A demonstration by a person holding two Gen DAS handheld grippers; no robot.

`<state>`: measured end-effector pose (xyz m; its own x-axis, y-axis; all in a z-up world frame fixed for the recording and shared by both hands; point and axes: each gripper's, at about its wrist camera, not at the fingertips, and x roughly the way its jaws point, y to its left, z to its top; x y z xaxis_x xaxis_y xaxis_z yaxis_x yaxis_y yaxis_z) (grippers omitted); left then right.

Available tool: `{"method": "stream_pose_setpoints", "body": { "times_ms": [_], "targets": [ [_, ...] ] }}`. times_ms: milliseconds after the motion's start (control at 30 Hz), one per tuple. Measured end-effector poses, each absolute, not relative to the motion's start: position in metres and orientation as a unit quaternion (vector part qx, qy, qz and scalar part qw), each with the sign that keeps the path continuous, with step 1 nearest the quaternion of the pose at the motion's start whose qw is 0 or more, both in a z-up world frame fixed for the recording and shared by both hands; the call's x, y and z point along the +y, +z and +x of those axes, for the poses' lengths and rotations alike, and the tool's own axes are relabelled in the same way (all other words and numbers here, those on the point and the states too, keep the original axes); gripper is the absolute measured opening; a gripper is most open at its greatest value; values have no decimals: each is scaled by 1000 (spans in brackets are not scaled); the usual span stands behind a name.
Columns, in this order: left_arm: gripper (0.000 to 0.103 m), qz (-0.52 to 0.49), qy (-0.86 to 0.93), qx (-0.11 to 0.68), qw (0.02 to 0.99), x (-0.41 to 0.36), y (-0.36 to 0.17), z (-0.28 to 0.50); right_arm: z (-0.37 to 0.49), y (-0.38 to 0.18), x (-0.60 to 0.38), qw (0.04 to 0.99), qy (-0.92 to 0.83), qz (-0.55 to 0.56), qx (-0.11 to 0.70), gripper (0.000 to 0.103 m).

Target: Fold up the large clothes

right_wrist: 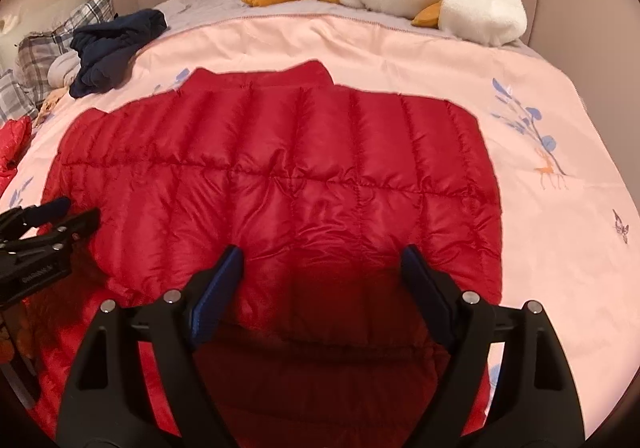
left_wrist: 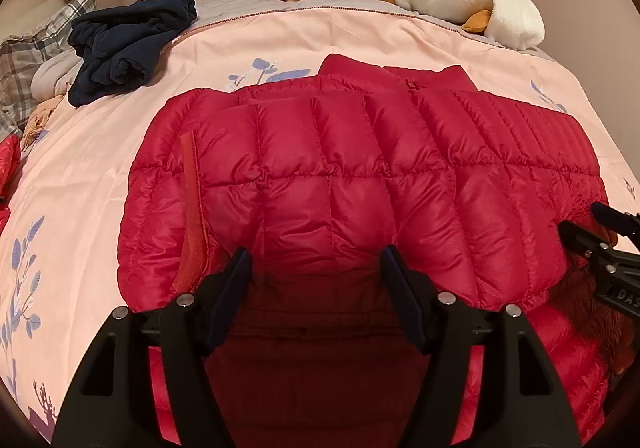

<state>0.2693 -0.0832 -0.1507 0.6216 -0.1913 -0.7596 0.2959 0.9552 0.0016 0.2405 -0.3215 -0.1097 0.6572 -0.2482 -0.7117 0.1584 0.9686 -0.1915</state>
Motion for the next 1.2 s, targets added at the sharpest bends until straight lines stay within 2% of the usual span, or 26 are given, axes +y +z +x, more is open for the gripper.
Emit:
{"method": "stream_pose_setpoints", "body": {
  "times_ms": [100,300,567,867,967,1067,1133,1200],
  "targets": [
    [69,63,-135,413,898,-83,-151,269,233,-105,-315,918,-86,-46,384,83],
    [69,66,-134,416,897,-84,-152,268,243,-126,-305,898,-91,-74,424,84],
    [69,67,-130,423,894,-84,-153,269,245,-128,-307,892,-90,-72,437,84],
    [73,61,-133,428,892,-73,-143,248,205,-102,-303,905,-80,-40,416,83],
    [81,55,-141,418,896,-63,-134,225,180,-93,-303,909,-72,-28,410,83],
    [83,44,-145,409,900,-49,-127,199,151,-87,-305,913,-69,-17,403,85],
    [93,36,-148,410,899,-40,-125,185,126,-84,-309,913,-65,-6,403,86],
    [93,27,-151,406,901,-26,-121,164,107,-84,-313,913,-67,-1,404,87]
  ]
}}
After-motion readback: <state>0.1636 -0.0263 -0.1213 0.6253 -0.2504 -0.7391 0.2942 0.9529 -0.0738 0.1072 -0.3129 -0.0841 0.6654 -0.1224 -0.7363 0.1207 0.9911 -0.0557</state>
